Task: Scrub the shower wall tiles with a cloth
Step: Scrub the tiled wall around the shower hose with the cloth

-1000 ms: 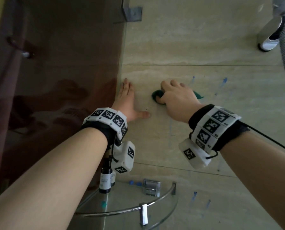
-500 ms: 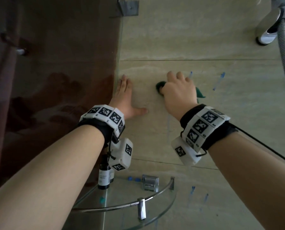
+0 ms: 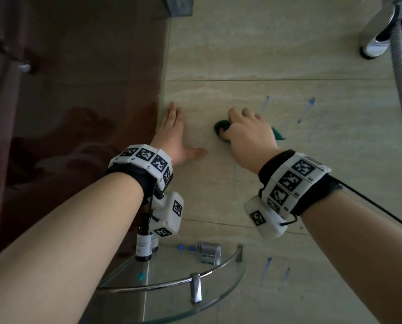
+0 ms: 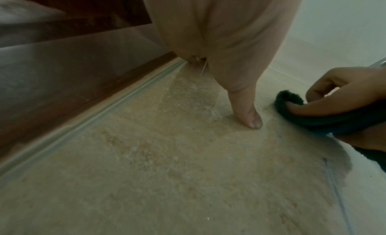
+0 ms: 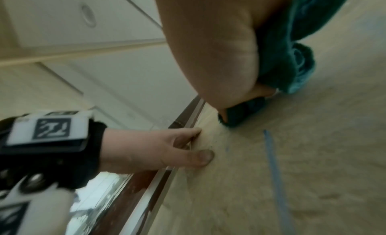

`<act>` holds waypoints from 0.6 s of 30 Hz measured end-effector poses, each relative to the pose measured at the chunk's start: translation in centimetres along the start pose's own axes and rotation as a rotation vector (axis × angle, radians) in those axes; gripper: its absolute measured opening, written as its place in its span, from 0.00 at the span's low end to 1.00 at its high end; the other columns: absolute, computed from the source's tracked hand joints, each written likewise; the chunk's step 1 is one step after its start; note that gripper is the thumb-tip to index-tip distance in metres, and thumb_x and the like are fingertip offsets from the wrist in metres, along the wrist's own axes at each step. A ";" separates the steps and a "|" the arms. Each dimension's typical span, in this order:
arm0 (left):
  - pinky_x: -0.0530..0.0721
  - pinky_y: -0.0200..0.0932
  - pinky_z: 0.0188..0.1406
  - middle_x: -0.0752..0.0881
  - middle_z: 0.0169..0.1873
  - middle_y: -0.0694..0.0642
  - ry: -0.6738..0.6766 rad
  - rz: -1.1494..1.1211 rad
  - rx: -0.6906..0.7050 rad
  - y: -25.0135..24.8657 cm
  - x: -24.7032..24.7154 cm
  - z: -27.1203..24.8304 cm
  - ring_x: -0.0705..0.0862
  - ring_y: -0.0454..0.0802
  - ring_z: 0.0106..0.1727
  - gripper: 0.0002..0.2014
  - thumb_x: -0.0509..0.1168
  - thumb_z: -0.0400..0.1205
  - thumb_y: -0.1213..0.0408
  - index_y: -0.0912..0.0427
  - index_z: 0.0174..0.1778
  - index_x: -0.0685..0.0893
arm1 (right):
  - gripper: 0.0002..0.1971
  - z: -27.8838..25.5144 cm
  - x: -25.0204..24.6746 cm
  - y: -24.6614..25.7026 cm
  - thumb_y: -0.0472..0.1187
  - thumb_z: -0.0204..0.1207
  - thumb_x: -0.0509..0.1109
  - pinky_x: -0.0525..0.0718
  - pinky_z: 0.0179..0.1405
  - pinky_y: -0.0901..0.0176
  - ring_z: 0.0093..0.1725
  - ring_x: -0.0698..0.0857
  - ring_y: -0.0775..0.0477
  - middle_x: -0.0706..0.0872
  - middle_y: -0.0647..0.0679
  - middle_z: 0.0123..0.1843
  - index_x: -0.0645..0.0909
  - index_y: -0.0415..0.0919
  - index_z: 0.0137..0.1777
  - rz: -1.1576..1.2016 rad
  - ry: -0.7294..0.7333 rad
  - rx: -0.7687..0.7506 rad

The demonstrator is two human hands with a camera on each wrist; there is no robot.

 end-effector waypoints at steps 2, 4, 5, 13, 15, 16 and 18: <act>0.43 0.48 0.82 0.30 0.82 0.58 0.001 0.004 0.004 -0.1 0.0 0.0 0.34 0.52 0.84 0.60 0.71 0.74 0.41 0.64 0.83 0.35 | 0.12 -0.5 0.3 0.7 0.34 0.82 0.58 0.64 0.49 0.54 0.60 0.69 0.39 0.69 0.43 0.66 0.81 0.40 0.59 -0.058 0.089 -0.121; 0.43 0.48 0.82 0.30 0.82 0.58 0.001 0.005 0.005 -0.1 0.0 -0.1 0.34 0.52 0.84 0.59 0.71 0.74 0.41 0.64 0.83 0.35 | 0.11 -0.6 0.0 0.8 0.33 0.81 0.58 0.65 0.49 0.54 0.59 0.69 0.40 0.70 0.44 0.66 0.80 0.40 0.58 -0.091 0.145 -0.192; 0.43 0.48 0.81 0.30 0.82 0.58 0.001 0.005 0.007 -0.1 0.0 -0.1 0.34 0.52 0.84 0.59 0.71 0.74 0.41 0.64 0.83 0.35 | 0.11 -0.5 -0.3 0.7 0.33 0.82 0.58 0.65 0.49 0.55 0.59 0.69 0.40 0.70 0.44 0.66 0.79 0.40 0.59 -0.103 0.155 -0.205; 0.42 0.49 0.83 0.30 0.82 0.58 -0.002 0.015 0.008 0.0 0.1 0.0 0.33 0.52 0.83 0.60 0.71 0.73 0.40 0.64 0.83 0.35 | 0.09 0.1 -1.0 0.2 0.32 0.81 0.59 0.62 0.47 0.55 0.57 0.68 0.40 0.71 0.43 0.63 0.80 0.41 0.53 -0.123 0.132 -0.130; 0.42 0.49 0.82 0.30 0.82 0.58 -0.003 0.013 0.014 0.0 0.0 0.0 0.34 0.52 0.83 0.59 0.70 0.74 0.40 0.64 0.83 0.35 | 0.07 -0.3 -0.6 0.6 0.33 0.81 0.59 0.63 0.47 0.55 0.56 0.69 0.41 0.71 0.44 0.64 0.78 0.41 0.52 -0.128 0.178 -0.202; 0.42 0.49 0.82 0.30 0.82 0.58 -0.005 0.011 0.016 0.0 0.0 0.0 0.34 0.52 0.83 0.59 0.70 0.74 0.40 0.64 0.83 0.35 | 0.09 -0.4 -0.5 0.7 0.33 0.81 0.59 0.63 0.47 0.55 0.57 0.69 0.41 0.71 0.44 0.64 0.79 0.41 0.56 -0.130 0.187 -0.232; 0.42 0.48 0.82 0.30 0.82 0.58 -0.008 0.011 0.013 -0.1 0.0 -0.1 0.34 0.52 0.84 0.59 0.70 0.74 0.40 0.64 0.83 0.35 | 0.14 0.0 -0.8 0.3 0.33 0.81 0.59 0.64 0.48 0.55 0.59 0.70 0.41 0.72 0.45 0.64 0.80 0.42 0.62 -0.133 0.175 -0.242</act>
Point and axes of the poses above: each hand's wrist, its own z-axis towards the middle knuckle, its own x-axis out of the palm, y = z × x, the point moved 2 cm from there along z, towards the middle knuckle
